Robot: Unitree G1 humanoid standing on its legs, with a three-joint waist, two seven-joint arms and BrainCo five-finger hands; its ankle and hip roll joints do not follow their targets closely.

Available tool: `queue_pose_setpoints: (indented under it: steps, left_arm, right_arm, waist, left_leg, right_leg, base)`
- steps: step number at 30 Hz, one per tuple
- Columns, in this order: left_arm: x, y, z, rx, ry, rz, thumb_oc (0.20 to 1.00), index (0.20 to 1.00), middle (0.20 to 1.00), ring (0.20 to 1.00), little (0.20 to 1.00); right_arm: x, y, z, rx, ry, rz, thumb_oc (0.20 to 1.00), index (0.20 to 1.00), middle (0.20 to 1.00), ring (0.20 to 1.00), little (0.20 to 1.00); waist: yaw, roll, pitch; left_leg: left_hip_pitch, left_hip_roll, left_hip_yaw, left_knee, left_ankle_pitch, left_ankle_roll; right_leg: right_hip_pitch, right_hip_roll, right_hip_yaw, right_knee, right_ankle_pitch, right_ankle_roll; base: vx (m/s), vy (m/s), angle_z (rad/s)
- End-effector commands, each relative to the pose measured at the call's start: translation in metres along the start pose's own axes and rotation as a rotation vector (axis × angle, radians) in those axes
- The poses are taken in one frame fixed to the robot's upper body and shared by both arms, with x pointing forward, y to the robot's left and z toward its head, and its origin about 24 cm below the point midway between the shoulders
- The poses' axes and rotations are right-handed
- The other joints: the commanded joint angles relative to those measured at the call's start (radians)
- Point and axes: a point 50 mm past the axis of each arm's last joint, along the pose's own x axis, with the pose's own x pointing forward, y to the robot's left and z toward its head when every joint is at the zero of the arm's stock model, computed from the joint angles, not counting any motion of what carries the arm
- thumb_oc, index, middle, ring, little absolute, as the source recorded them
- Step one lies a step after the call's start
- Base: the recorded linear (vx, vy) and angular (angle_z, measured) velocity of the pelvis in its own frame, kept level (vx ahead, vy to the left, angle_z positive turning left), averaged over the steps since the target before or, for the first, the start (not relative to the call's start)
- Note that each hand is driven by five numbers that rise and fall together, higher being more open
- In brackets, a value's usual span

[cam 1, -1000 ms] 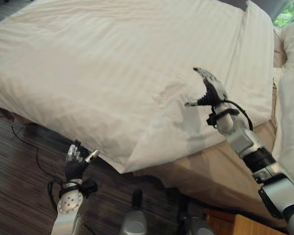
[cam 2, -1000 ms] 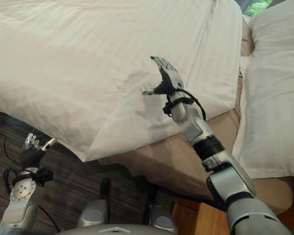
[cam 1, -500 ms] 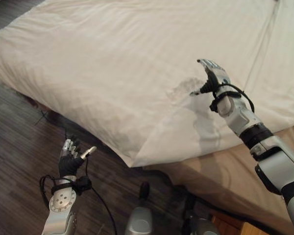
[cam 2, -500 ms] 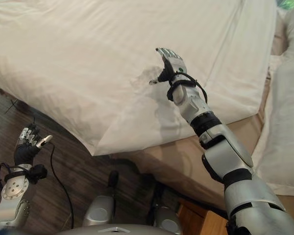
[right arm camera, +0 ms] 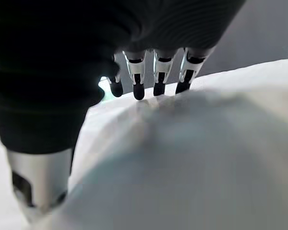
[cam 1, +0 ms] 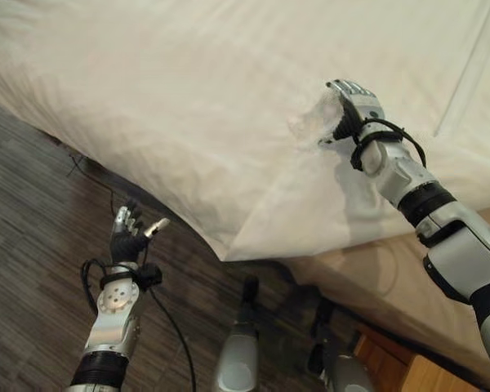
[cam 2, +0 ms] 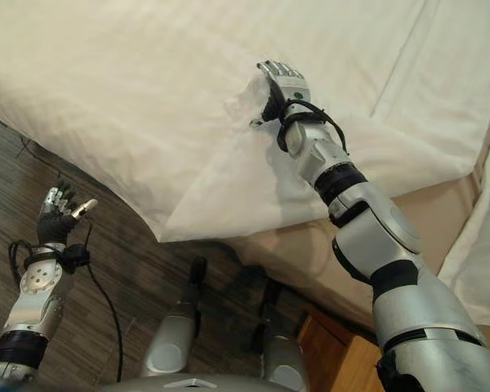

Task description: Making the bed.

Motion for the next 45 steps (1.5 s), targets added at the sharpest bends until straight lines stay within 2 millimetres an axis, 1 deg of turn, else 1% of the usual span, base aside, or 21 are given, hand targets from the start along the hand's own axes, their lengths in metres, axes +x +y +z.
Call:
queue_pose_setpoints:
  steps: [1,3,4,6,9,13,16,18,19,20,21,22,26,29,33,34,35,42,43,44,45]
  left_arm:
    - [0.023,0.0,0.044,-0.028,-0.17,-0.004,1.0,1.0,1.0,1.0,1.0]
    - [0.029,-0.006,0.049,-0.012,-0.181,-0.032,1.0,1.0,1.0,1.0,1.0]
    - [0.032,-0.01,0.05,-0.004,-0.177,-0.043,1.0,1.0,1.0,1.0,1.0]
    - [0.033,-0.012,0.049,-0.003,-0.174,-0.041,1.0,1.0,1.0,1.0,1.0]
    - [0.035,-0.02,0.049,-0.024,-0.169,-0.047,1.0,1.0,1.0,1.0,1.0]
    - [0.034,-0.029,0.044,-0.01,-0.149,-0.071,1.0,1.0,1.0,1.0,1.0]
    - [0.025,-0.027,0.032,-0.011,-0.105,-0.044,1.0,1.0,1.0,1.0,1.0]
    - [0.019,-0.023,0.026,-0.024,-0.084,-0.024,1.0,1.0,1.0,1.0,1.0]
    - [0.018,-0.023,0.025,-0.021,-0.081,-0.026,1.0,1.0,1.0,1.0,1.0]
    - [0.01,-0.02,0.014,-0.032,-0.036,-0.007,1.0,1.0,1.0,1.0,1.0]
    - [0.009,-0.02,0.013,-0.029,-0.032,-0.009,1.0,1.0,1.0,1.0,1.0]
    - [0.0,-0.018,0.002,-0.026,0.012,-0.001,1.0,1.0,1.0,1.0,1.0]
    - [-0.018,-0.008,-0.016,-0.01,0.085,0.02,1.0,1.0,1.0,1.0,1.0]
    - [-0.028,-0.006,-0.025,-0.021,0.123,0.024,1.0,1.0,1.0,1.0,1.0]
    - [-0.044,-0.005,-0.037,-0.028,0.176,0.029,1.0,1.0,1.0,1.0,1.0]
    - [-0.044,-0.005,-0.037,-0.027,0.176,0.029,1.0,1.0,1.0,1.0,1.0]
    - [-0.05,-0.005,-0.041,-0.037,0.192,0.038,1.0,1.0,1.0,1.0,1.0]
    - [-0.068,-0.014,-0.054,-0.079,0.246,0.017,1.0,1.0,1.0,1.0,1.0]
    - [-0.069,-0.016,-0.055,-0.084,0.251,0.011,1.0,1.0,1.0,1.0,1.0]
    - [-0.071,-0.018,-0.057,-0.088,0.258,0.008,1.0,1.0,1.0,1.0,1.0]
    - [-0.072,-0.02,-0.059,-0.09,0.264,0.004,1.0,1.0,1.0,1.0,1.0]
  right_arm:
    - [0.012,-0.033,-0.007,-0.017,0.057,-0.098,1.0,1.0,1.0,1.0,1.0]
    - [0.011,-0.028,-0.022,-0.041,0.137,-0.073,0.335,0.335,0.335,0.335,0.335]
    - [0.009,-0.025,-0.029,-0.035,0.177,-0.058,0.2,0.2,0.2,0.2,0.2]
    - [0.009,-0.024,-0.03,-0.001,0.195,-0.064,0.2,0.2,0.2,0.2,0.2]
    - [0.005,-0.026,-0.04,0.17,0.257,-0.121,0.2,0.2,0.2,0.2,0.2]
    - [0.001,-0.029,-0.048,0.264,0.272,-0.182,0.2,0.2,0.2,0.2,0.2]
    - [-0.021,-0.016,-0.046,0.369,0.193,-0.245,0.2,0.2,0.2,0.2,0.2]
    - [-0.039,-0.012,-0.051,0.405,0.162,-0.276,0.2,0.2,0.2,0.2,0.2]
    - [-0.041,-0.011,-0.052,0.405,0.166,-0.273,0.2,0.2,0.2,0.2,0.2]
    - [-0.071,0.005,-0.069,0.448,0.196,-0.268,0.2,0.2,0.2,0.2,0.2]
    - [-0.073,0.006,-0.07,0.448,0.201,-0.264,0.2,0.2,0.2,0.2,0.2]
    - [-0.105,0.022,-0.087,0.483,0.258,-0.255,0.2,0.2,0.2,0.2,0.2]
    - [-0.167,0.043,-0.119,0.477,0.387,-0.197,0.2,0.2,0.2,0.2,0.2]
    - [-0.199,0.061,-0.131,0.475,0.475,-0.139,0.2,0.2,0.2,0.2,0.2]
    - [-0.241,0.083,-0.134,0.501,0.578,-0.065,0.2,0.2,0.2,0.2,0.2]
    - [-0.242,0.083,-0.134,0.501,0.578,-0.064,0.2,0.2,0.2,0.2,0.2]
    - [-0.255,0.093,-0.128,0.521,0.592,-0.022,0.2,0.2,0.2,0.2,0.2]
    - [-0.3,0.142,-0.104,0.547,0.641,0.236,0.2,0.2,0.2,0.2,0.2]
    - [-0.307,0.151,-0.103,0.533,0.656,0.277,0.482,0.482,0.482,0.482,0.482]
    - [-0.318,0.161,-0.103,0.523,0.693,0.327,1.0,1.0,1.0,1.0,1.0]
    - [-0.328,0.171,-0.102,0.512,0.723,0.372,1.0,1.0,1.0,1.0,1.0]
  waist:
    - [-0.021,-0.037,0.064]
    - [-0.026,-0.029,0.066]
    - [-0.032,-0.027,0.066]
    - [-0.034,-0.027,0.068]
    - [-0.047,-0.03,0.057]
    - [-0.072,-0.049,0.039]
    - [-0.131,-0.094,-0.013]
    - [-0.164,-0.11,-0.041]
    - [-0.161,-0.111,-0.043]
    - [-0.194,-0.128,-0.066]
    - [-0.191,-0.13,-0.069]
    - [-0.215,-0.144,-0.094]
    - [-0.26,-0.17,-0.138]
    - [-0.289,-0.176,-0.154]
    - [-0.326,-0.172,-0.169]
    - [-0.325,-0.172,-0.17]
    - [-0.343,-0.167,-0.173]
    - [-0.38,-0.151,-0.171]
    - [-0.383,-0.149,-0.169]
    - [-0.385,-0.147,-0.168]
    - [-0.387,-0.146,-0.165]
  left_leg:
    - [0.038,-0.017,0.096,0.006,-0.131,-0.001]
    - [0.028,-0.017,0.1,0.006,-0.127,-0.003]
    - [0.031,-0.018,0.104,0.006,-0.126,-0.001]
    - [0.045,-0.018,0.109,0.006,-0.131,0.0]
    - [0.068,-0.024,0.12,0.006,-0.14,0.009]
    - [0.123,-0.027,0.135,0.006,-0.163,0.022]
    - [0.207,-0.03,0.158,0.006,-0.202,0.041]
    - [0.239,-0.03,0.169,0.006,-0.217,0.05]
    - [0.242,-0.03,0.169,0.006,-0.218,0.05]
    - [0.271,-0.03,0.182,0.006,-0.233,0.057]
    - [0.273,-0.031,0.182,0.006,-0.234,0.057]
    - [0.301,-0.03,0.197,0.006,-0.246,0.062]
    - [0.35,-0.026,0.226,0.006,-0.268,0.072]
    - [0.375,-0.024,0.247,0.006,-0.278,0.076]
    - [0.4,-0.023,0.282,0.006,-0.291,0.083]
    - [0.4,-0.023,0.283,0.006,-0.291,0.083]
    - [0.412,-0.023,0.296,0.006,-0.294,0.086]
    - [0.456,-0.022,0.336,0.006,-0.306,0.093]
    - [0.461,-0.022,0.336,0.006,-0.307,0.092]
    - [0.464,-0.022,0.334,0.006,-0.307,0.092]
    - [0.468,-0.021,0.332,0.006,-0.308,0.092]
  right_leg:
    - [-0.012,-0.073,0.083,0.014,-0.124,0.046]
    - [-0.024,-0.076,0.084,0.014,-0.12,0.049]
    - [-0.024,-0.076,0.09,0.014,-0.119,0.051]
    - [-0.013,-0.076,0.095,0.014,-0.123,0.051]
    - [0.001,-0.082,0.104,0.014,-0.123,0.053]
    - [0.042,-0.09,0.11,0.014,-0.126,0.055]
    - [0.107,-0.099,0.12,0.014,-0.127,0.058]
    - [0.128,-0.1,0.127,0.014,-0.128,0.06]
    - [0.13,-0.1,0.127,0.014,-0.129,0.06]
    - [0.148,-0.101,0.138,0.014,-0.127,0.065]
    - [0.15,-0.101,0.138,0.014,-0.127,0.065]
    - [0.166,-0.099,0.148,0.014,-0.127,0.069]
    - [0.195,-0.098,0.164,0.014,-0.124,0.078]
    - [0.203,-0.099,0.178,0.014,-0.121,0.082]
    - [0.197,-0.094,0.207,0.014,-0.115,0.086]
    - [0.197,-0.094,0.207,0.014,-0.115,0.086]
    - [0.195,-0.091,0.223,0.014,-0.111,0.09]
    - [0.2,-0.08,0.272,0.014,-0.109,0.087]
    - [0.204,-0.08,0.274,0.014,-0.111,0.086]
    - [0.206,-0.079,0.275,0.014,-0.112,0.085]
    - [0.21,-0.078,0.274,0.014,-0.114,0.085]
  base:
    - [-0.08,0.01,0.03]
    - [-0.08,0.018,-0.02]
    - [-0.06,0.023,-0.04]
    - [-0.03,0.036,-0.02]
    - [-0.04,0.089,0.01]
    - [0.0,0.073,-0.05]
    - [0.1,0.099,-0.05]
    - [0.07,0.082,-0.09]
    - [0.05,0.097,-0.3]
    - [0.04,0.06,-0.27]
    - [0.06,0.094,-0.22]
    - [0.03,0.045,-0.16]
    - [0.04,0.042,-0.41]
    - [0.0,0.049,-0.24]
    - [-0.02,0.05,-0.27]
    - [-0.02,0.055,-0.31]
    - [-0.02,0.049,-0.27]
    - [-0.02,0.045,-0.32]
    - [-0.01,0.018,-0.14]
    - [-0.01,0.011,-0.07]
    - [-0.01,0.005,-0.04]
